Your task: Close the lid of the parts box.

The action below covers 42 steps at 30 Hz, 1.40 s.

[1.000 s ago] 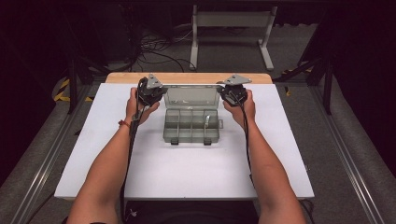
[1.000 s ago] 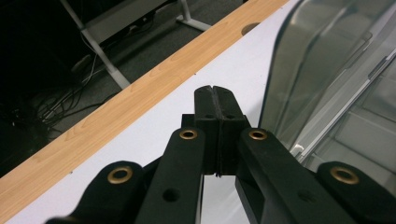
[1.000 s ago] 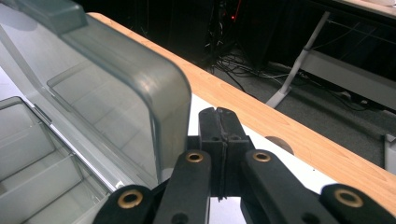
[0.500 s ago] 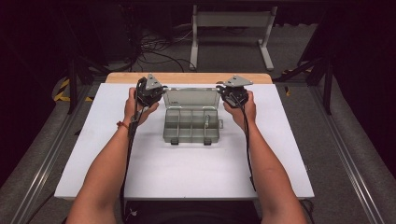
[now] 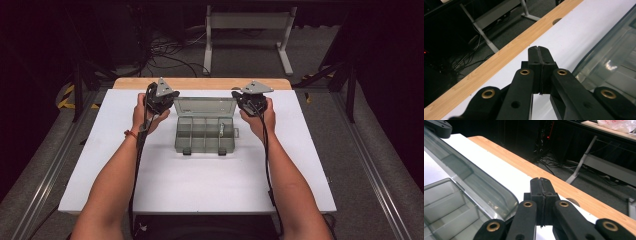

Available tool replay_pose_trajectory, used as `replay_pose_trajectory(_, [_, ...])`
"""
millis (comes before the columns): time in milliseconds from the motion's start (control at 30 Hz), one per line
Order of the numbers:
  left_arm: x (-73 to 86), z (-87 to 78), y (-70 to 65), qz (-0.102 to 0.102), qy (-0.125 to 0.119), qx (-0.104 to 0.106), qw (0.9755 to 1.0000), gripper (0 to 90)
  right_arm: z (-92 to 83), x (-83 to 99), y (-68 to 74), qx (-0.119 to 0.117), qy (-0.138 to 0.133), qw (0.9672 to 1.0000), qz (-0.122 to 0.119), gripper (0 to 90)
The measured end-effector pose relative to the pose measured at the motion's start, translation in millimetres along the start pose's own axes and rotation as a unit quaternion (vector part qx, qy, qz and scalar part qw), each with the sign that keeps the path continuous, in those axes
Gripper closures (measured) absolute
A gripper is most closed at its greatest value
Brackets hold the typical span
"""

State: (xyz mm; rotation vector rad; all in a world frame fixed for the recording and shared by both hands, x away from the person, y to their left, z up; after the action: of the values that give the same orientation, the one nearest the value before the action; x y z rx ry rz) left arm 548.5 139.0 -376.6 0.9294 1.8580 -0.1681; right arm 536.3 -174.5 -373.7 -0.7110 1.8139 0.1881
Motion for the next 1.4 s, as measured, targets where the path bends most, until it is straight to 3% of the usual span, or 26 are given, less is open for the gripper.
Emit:
replay_pose_trajectory(500, [-0.5,-6.2,-4.6,0.008,0.002,-0.001,1.0000,90.0,-7.7,2.6,4.3,-0.010,0.005,0.9999,0.008,90.0])
replay_pose_trajectory(867, [6.8,-11.0,-9.9,0.015,-0.007,0.002,0.9999,90.0,-12.0,5.6,10.9,-0.012,0.015,0.9998,-0.007,90.0])
replay_pose_trajectory(1067, [12.0,-14.1,-13.8,0.015,-0.013,0.015,0.9997,90.0,-14.9,8.6,12.7,-0.023,0.015,0.9996,-0.010,90.0])
replay_pose_trajectory(1400, [17.7,-17.4,-19.5,0.018,-0.021,0.018,0.9995,90.0,-18.9,13.1,17.2,-0.034,0.022,0.9990,-0.017,90.0])
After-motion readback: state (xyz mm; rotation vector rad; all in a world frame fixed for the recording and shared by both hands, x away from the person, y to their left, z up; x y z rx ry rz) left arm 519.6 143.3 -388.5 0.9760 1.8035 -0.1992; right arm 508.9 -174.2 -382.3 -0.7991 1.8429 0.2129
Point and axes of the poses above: each handheld gripper's, and its own axes: z roughly forward along the jaws, x roughly out of its underside, y roughly to its left, the point moved 1 cm from there along z, roughly forward along the jaws, and after that the axes turned 1 degree about x, right-handed, at the moved point
